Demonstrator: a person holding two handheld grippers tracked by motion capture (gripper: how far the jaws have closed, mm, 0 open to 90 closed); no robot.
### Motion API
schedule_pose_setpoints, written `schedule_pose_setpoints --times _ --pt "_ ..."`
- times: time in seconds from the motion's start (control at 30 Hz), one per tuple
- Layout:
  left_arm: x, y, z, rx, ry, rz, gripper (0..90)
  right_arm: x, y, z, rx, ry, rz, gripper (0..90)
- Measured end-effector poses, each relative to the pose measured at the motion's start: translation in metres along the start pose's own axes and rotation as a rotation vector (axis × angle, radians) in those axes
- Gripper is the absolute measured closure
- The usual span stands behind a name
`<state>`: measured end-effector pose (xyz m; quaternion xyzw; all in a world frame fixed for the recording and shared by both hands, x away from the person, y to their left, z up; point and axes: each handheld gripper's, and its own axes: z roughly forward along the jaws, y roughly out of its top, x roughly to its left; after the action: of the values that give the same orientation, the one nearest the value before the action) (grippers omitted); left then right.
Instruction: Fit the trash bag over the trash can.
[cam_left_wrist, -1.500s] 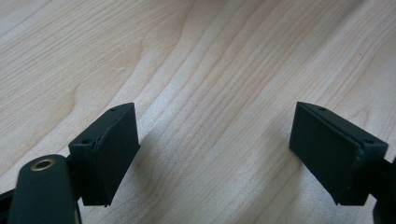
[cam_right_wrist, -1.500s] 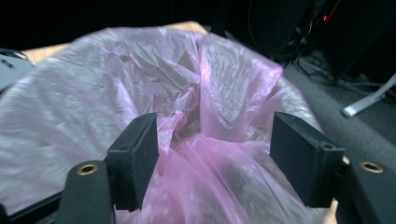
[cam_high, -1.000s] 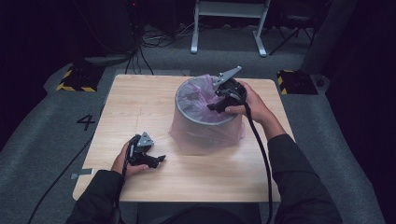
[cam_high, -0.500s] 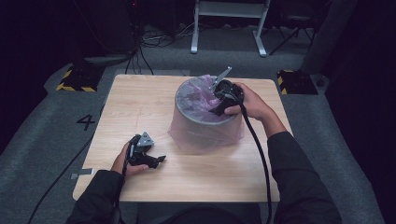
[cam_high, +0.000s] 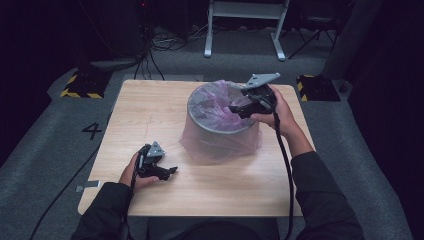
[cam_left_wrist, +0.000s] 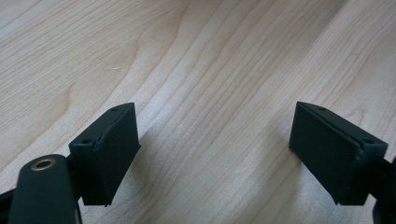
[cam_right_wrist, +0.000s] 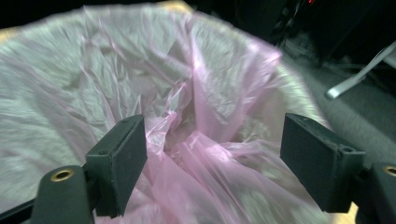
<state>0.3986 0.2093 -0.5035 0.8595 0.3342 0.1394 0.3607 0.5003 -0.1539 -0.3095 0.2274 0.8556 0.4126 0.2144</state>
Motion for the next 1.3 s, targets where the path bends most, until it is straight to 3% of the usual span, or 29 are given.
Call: schedule_pose_setpoints --times 0.13,0.6,0.77,1.3 --pt "0.001 0.0 0.0 0.0 0.0 0.001 15.6 -0.002 -0.014 -0.02 -0.056 -0.008 0.019 22.6" --pt "0.001 0.0 0.0 0.0 0.0 0.002 15.6 0.011 -0.057 -0.064 -0.075 -0.043 -0.009 20.8" --pt "0.001 0.0 0.0 0.0 -0.001 0.001 15.5 0.021 -0.085 -0.063 -0.014 -0.072 -0.029 20.1" --pt "0.001 0.0 0.0 0.001 -0.002 0.0 15.6 0.03 -0.171 -0.039 0.162 -0.07 0.018 19.8"
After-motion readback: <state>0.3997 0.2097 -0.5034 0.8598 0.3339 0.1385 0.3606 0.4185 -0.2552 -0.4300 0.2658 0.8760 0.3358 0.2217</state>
